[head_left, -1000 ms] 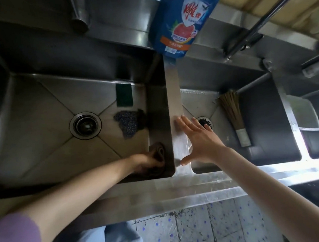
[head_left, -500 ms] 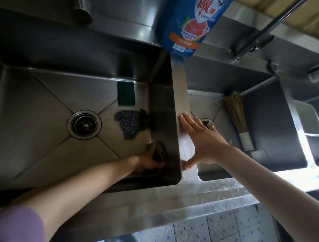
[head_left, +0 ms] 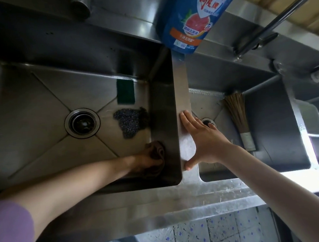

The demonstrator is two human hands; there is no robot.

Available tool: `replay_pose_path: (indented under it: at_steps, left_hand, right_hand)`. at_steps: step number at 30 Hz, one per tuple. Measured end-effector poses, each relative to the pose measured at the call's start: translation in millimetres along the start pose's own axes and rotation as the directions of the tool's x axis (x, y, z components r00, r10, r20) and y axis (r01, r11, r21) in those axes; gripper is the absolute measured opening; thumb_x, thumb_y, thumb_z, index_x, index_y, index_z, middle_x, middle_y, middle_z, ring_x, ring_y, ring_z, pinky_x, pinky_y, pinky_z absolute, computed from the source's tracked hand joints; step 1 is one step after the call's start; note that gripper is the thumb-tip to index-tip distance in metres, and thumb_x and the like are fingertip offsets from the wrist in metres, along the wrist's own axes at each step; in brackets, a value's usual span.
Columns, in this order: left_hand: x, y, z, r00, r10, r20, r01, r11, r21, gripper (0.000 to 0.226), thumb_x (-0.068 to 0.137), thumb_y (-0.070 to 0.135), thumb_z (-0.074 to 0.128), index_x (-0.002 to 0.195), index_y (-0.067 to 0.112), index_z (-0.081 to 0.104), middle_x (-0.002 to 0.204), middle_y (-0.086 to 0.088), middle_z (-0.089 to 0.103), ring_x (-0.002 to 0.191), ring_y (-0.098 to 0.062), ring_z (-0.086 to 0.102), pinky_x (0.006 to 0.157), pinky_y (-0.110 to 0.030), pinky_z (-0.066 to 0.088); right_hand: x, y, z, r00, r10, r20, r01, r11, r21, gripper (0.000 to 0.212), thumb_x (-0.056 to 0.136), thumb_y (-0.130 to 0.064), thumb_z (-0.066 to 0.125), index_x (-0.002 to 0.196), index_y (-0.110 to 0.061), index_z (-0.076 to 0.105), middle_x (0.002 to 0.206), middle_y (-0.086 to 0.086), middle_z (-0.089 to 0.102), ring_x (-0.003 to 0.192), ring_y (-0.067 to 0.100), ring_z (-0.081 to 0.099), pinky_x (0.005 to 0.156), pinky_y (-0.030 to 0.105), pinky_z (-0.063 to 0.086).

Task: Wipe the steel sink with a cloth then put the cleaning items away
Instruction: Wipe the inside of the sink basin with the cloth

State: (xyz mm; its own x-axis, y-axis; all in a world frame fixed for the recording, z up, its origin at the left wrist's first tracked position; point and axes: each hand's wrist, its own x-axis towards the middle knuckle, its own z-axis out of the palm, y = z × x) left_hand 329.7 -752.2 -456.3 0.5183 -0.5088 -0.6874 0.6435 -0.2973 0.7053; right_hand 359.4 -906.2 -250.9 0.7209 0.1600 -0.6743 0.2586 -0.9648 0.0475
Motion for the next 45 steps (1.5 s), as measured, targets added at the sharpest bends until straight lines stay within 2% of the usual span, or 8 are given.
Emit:
replay_pose_path:
  at_steps: [6, 11, 15, 25, 32, 39, 42, 45]
  left_hand:
    - [-3.4, -3.0, 0.1, 0.999, 0.048, -0.006, -0.046, 0.981, 0.186, 0.097, 0.065, 0.047, 0.075, 0.143, 0.007, 0.035, 0.146, -0.016, 0.038, 0.133, -0.03, 0.038, 0.112, -0.038, 0.031]
    - [-9.3, -4.4, 2.8, 0.989, 0.14, 0.056, -0.151, 0.919, 0.365, 0.135, 0.053, 0.077, 0.065, 0.151, 0.016, -0.005, 0.158, -0.008, 0.01, 0.145, -0.026, 0.014, 0.117, -0.037, 0.022]
    - [-15.6, 0.0, 11.7, 0.982, 0.17, 0.082, -0.189, 0.868, 0.459, 0.119, 0.077, 0.044, 0.073, 0.147, 0.014, -0.019, 0.158, -0.013, -0.006, 0.146, -0.025, 0.001, 0.118, -0.03, 0.014]
    - [-20.9, 6.0, 12.1, 0.97, 0.171, 0.174, -0.229, 0.885, 0.405, 0.116, 0.084, 0.03, 0.069, 0.139, 0.015, -0.033, 0.155, -0.021, -0.011, 0.146, -0.028, -0.003, 0.116, -0.026, 0.013]
    - [-9.0, -6.8, -0.7, 0.963, 0.209, 0.172, -0.266, 0.847, 0.46, 0.117, 0.084, 0.034, 0.069, 0.139, 0.013, -0.032, 0.151, -0.016, -0.03, 0.143, -0.028, -0.017, 0.115, -0.026, 0.004]
    - [-11.8, 4.6, 2.0, 0.967, 0.224, 0.123, -0.255, 0.855, 0.452, 0.121, 0.071, 0.057, 0.066, 0.134, 0.03, -0.034, 0.158, -0.013, -0.004, 0.146, -0.025, 0.001, 0.118, -0.032, 0.016]
    - [-15.1, 14.5, 4.0, 0.959, 0.267, 0.098, -0.281, 0.84, 0.464, 0.121, 0.055, 0.077, 0.052, 0.13, 0.038, -0.034, 0.159, -0.011, -0.007, 0.146, -0.024, -0.002, 0.119, -0.035, 0.016]
    - [-18.6, 19.1, 11.0, 0.939, 0.338, 0.069, -0.334, 0.842, 0.424, 0.12, 0.058, 0.071, 0.057, 0.133, 0.036, -0.03, 0.158, -0.009, -0.014, 0.146, -0.022, -0.008, 0.12, -0.033, 0.012]
  right_hand:
    - [0.6, -0.8, -1.2, 1.0, 0.004, 0.014, -0.004, 1.0, -0.019, 0.154, 0.046, -0.069, 0.08, 0.14, -0.03, -0.035, 0.15, -0.013, -0.033, 0.147, 0.022, -0.01, 0.119, 0.051, 0.008]
    - [1.7, -2.1, -2.8, 1.0, 0.004, 0.012, -0.003, 0.999, -0.045, 0.155, 0.045, -0.069, 0.08, 0.14, -0.029, -0.036, 0.14, -0.015, -0.039, 0.147, 0.022, -0.012, 0.118, 0.05, 0.006]
    - [1.9, -2.1, -2.1, 1.0, 0.007, 0.005, -0.007, 0.999, -0.044, 0.156, 0.044, -0.07, 0.08, 0.141, -0.028, -0.034, 0.148, -0.012, -0.035, 0.147, 0.022, -0.012, 0.118, 0.049, 0.007]
    - [1.9, -2.1, -2.3, 1.0, 0.006, 0.006, -0.006, 0.999, -0.051, 0.158, 0.042, -0.071, 0.079, 0.141, -0.027, -0.035, 0.152, -0.008, -0.032, 0.147, 0.022, -0.01, 0.12, 0.049, 0.009]
    - [3.5, -3.0, -1.8, 1.0, 0.013, 0.0, -0.013, 0.999, -0.038, 0.158, 0.042, -0.068, 0.082, 0.14, -0.028, -0.036, 0.151, -0.01, -0.034, 0.145, 0.022, -0.018, 0.119, 0.05, 0.002]
    - [3.8, -5.8, -4.1, 1.0, 0.027, 0.015, -0.026, 0.999, -0.039, 0.159, 0.041, -0.067, 0.082, 0.141, -0.026, -0.034, 0.153, -0.008, -0.031, 0.144, 0.023, -0.021, 0.119, 0.052, 0.003]
    - [2.1, -7.3, -5.4, 1.0, 0.022, 0.015, -0.022, 0.999, -0.036, 0.159, 0.04, -0.067, 0.082, 0.142, -0.025, -0.033, 0.154, -0.007, -0.03, 0.144, 0.024, -0.019, 0.119, 0.053, 0.004]
    - [0.7, -7.6, -5.8, 1.0, 0.019, 0.002, -0.019, 1.0, -0.021, 0.159, 0.04, -0.066, 0.083, 0.142, -0.025, -0.032, 0.155, -0.007, -0.029, 0.145, 0.024, -0.019, 0.119, 0.053, 0.003]
